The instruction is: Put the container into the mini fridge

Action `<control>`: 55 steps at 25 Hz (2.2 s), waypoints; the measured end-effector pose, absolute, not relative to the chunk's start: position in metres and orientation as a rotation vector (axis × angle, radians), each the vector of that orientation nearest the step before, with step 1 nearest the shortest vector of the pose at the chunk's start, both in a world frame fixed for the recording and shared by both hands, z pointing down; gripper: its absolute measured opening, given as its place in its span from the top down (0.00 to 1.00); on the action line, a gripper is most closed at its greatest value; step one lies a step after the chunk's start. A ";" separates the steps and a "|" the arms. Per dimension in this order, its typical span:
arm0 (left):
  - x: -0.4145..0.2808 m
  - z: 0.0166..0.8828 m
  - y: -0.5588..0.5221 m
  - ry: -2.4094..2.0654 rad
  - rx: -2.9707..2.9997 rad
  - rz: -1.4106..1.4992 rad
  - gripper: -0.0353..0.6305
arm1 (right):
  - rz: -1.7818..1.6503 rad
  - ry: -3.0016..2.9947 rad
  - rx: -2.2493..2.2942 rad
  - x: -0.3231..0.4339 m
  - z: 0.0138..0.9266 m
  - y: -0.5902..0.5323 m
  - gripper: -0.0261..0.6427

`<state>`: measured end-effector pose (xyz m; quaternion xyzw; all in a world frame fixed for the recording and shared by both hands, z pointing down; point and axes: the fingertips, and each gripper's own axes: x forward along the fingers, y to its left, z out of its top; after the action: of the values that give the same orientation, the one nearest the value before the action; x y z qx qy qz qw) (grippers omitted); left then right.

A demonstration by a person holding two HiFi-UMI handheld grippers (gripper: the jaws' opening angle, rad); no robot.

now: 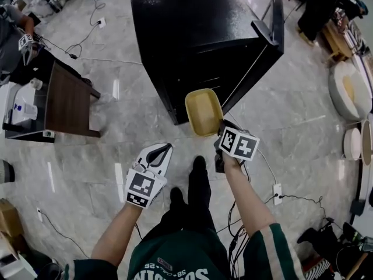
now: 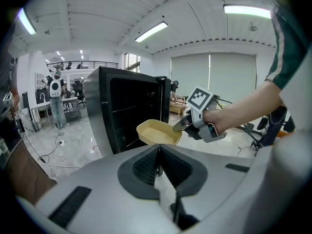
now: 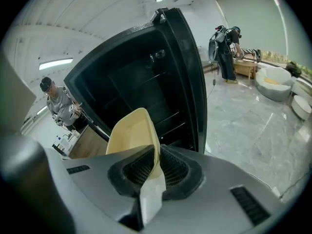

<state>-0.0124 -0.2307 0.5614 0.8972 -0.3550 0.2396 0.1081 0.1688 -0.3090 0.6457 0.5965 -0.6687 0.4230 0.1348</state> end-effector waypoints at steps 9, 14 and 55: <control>-0.024 0.576 -0.228 -1.087 2.571 0.691 0.93 | 1.272 -1.892 1.708 0.176 0.676 -0.354 0.89; -0.034 0.581 -0.228 -1.124 2.534 0.685 0.93 | 1.328 -1.861 1.736 0.175 0.693 -0.386 0.89; -0.065 0.619 -0.279 -1.253 2.342 0.699 0.93 | 1.390 -1.829 1.661 0.145 0.755 -0.532 0.89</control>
<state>-0.0653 -0.2791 0.6187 0.8362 -0.4473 0.2496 0.1960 0.1455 -0.5324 0.7552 0.5790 -0.6376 0.4846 0.1526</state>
